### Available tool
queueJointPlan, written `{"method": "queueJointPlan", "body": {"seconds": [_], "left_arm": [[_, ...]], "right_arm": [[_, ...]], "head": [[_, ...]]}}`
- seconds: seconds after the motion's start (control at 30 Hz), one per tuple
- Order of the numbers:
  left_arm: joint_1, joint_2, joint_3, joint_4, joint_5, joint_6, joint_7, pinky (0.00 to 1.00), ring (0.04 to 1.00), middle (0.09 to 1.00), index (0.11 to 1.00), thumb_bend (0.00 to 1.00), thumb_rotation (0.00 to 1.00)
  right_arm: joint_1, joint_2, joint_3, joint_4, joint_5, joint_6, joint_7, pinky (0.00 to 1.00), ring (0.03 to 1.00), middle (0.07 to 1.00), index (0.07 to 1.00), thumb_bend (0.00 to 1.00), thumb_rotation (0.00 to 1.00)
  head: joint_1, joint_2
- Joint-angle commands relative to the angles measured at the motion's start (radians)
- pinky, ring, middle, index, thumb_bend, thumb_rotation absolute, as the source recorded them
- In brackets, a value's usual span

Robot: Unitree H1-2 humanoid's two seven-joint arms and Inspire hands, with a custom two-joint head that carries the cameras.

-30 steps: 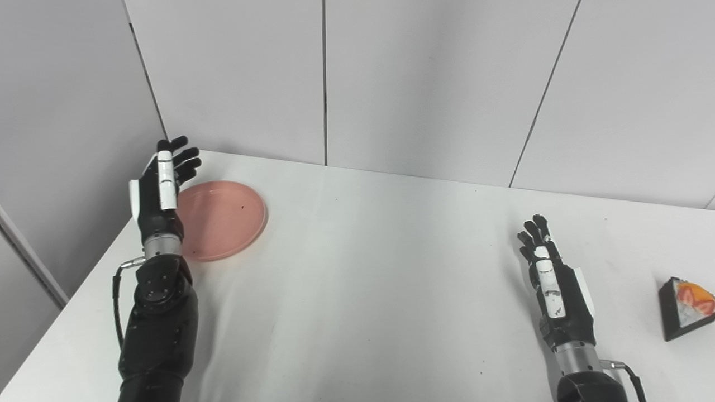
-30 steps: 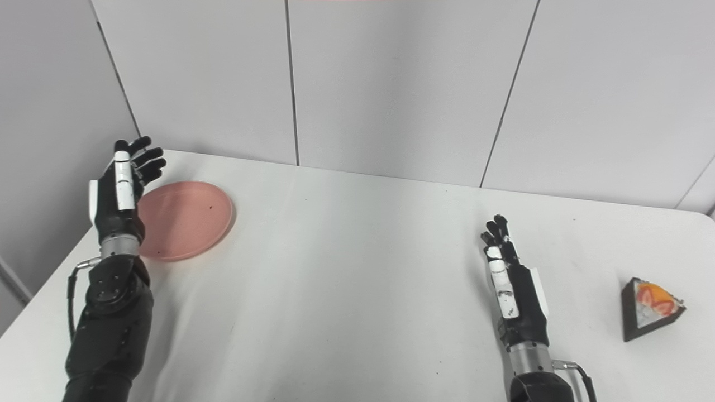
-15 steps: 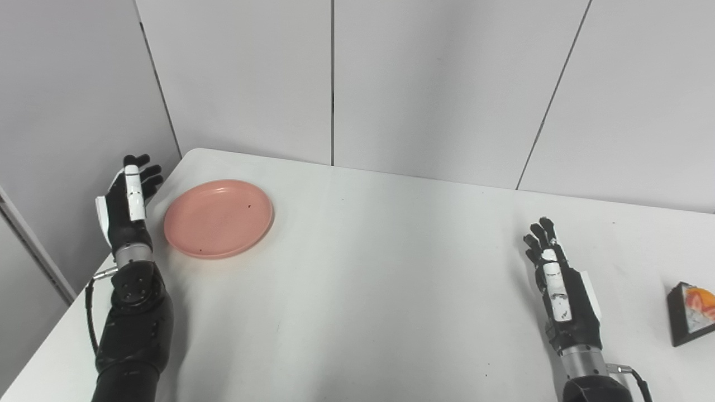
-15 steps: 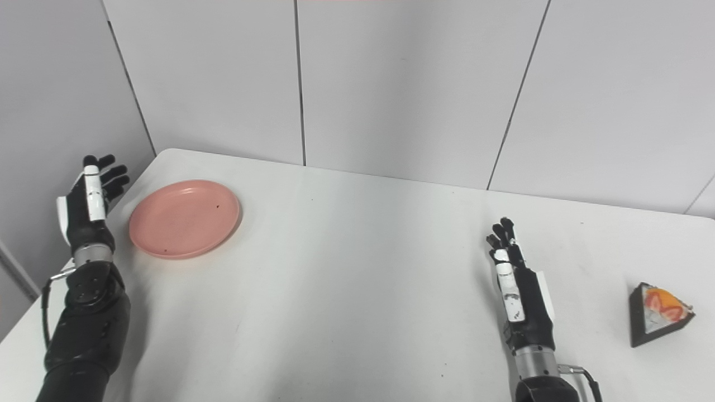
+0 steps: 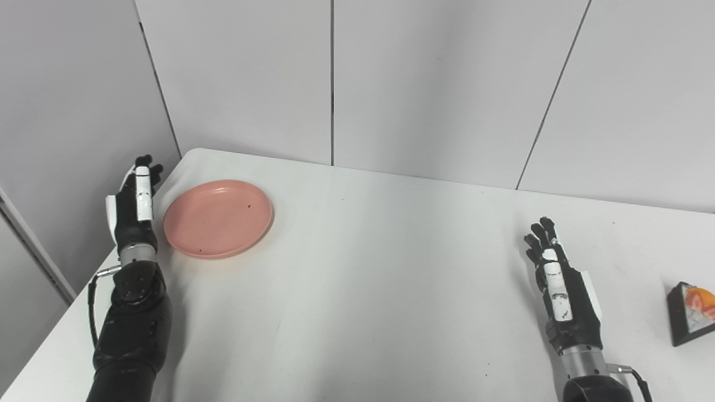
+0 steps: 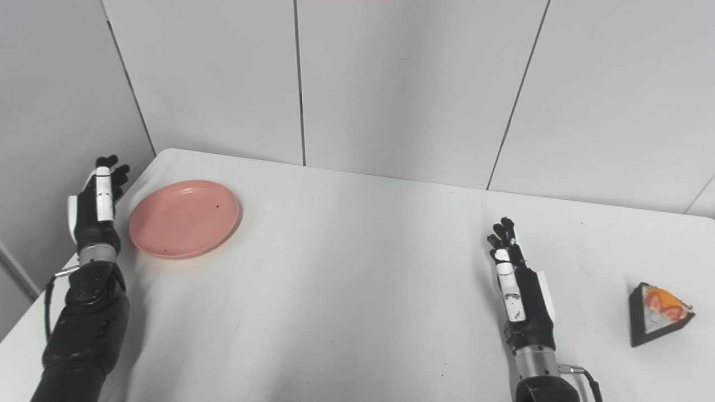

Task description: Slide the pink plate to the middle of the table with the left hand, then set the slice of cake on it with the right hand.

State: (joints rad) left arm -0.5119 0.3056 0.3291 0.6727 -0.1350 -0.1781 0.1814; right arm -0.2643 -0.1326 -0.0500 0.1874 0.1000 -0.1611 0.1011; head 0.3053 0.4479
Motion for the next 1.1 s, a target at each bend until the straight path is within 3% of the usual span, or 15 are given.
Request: {"method": "queueJointPlan", "body": {"seconds": [0.0, 0.2, 0.37, 0.57, 0.77, 0.9, 1.07], "left_arm": [[-0.052, 0.034, -0.005, -0.007, -0.026, -0.013, -0.05, 0.98, 0.927, 0.905, 0.898, 0.7, 1.0], [-0.063, 0.024, 0.0, 0.034, -0.079, -0.007, -0.104, 0.98, 0.937, 0.919, 0.918, 0.7, 1.0], [-0.064, 0.016, 0.002, 0.041, -0.12, 0.04, -0.145, 1.0, 0.939, 0.921, 0.922, 0.72, 1.0], [-0.071, 0.002, 0.02, 0.06, -0.172, 0.059, -0.153, 0.92, 0.891, 0.872, 0.875, 0.71, 1.0], [-0.077, -0.008, 0.046, 0.062, -0.261, 0.09, -0.212, 0.8, 0.801, 0.801, 0.804, 0.72, 1.0], [-0.076, -0.019, 0.042, 0.05, -0.271, 0.106, -0.223, 0.69, 0.71, 0.723, 0.727, 0.74, 1.0], [-0.072, -0.066, 0.03, 0.022, -0.256, 0.102, -0.206, 0.67, 0.699, 0.708, 0.705, 0.71, 1.0]], "right_arm": [[0.016, -0.004, -0.008, 0.002, 0.008, -0.025, 0.005, 0.98, 0.95, 0.965, 0.982, 0.44, 0.93], [0.017, -0.004, -0.007, -0.008, 0.012, -0.016, 0.008, 0.99, 0.952, 0.969, 0.985, 0.45, 0.92], [0.016, -0.004, -0.008, -0.006, 0.012, -0.022, 0.009, 0.99, 0.955, 0.97, 0.988, 0.43, 0.92], [0.009, -0.008, -0.008, 0.012, 0.012, -0.031, 0.013, 0.99, 0.954, 0.972, 0.99, 0.44, 0.93], [0.007, -0.006, -0.008, 0.016, 0.003, -0.043, 0.005, 0.98, 0.941, 0.961, 0.978, 0.44, 0.92], [0.005, -0.007, -0.008, 0.02, 0.003, -0.04, 0.005, 0.99, 0.943, 0.962, 0.978, 0.45, 0.93], [0.009, -0.007, -0.006, 0.007, -0.003, -0.028, 0.003, 0.98, 0.942, 0.961, 0.978, 0.46, 0.93]], "head": [[-0.001, 0.003], [-0.001, 0.003], [-0.001, 0.003], [-0.004, 0.005], [-0.005, 0.005], [-0.014, 0.008], [-0.016, 0.01]]}}
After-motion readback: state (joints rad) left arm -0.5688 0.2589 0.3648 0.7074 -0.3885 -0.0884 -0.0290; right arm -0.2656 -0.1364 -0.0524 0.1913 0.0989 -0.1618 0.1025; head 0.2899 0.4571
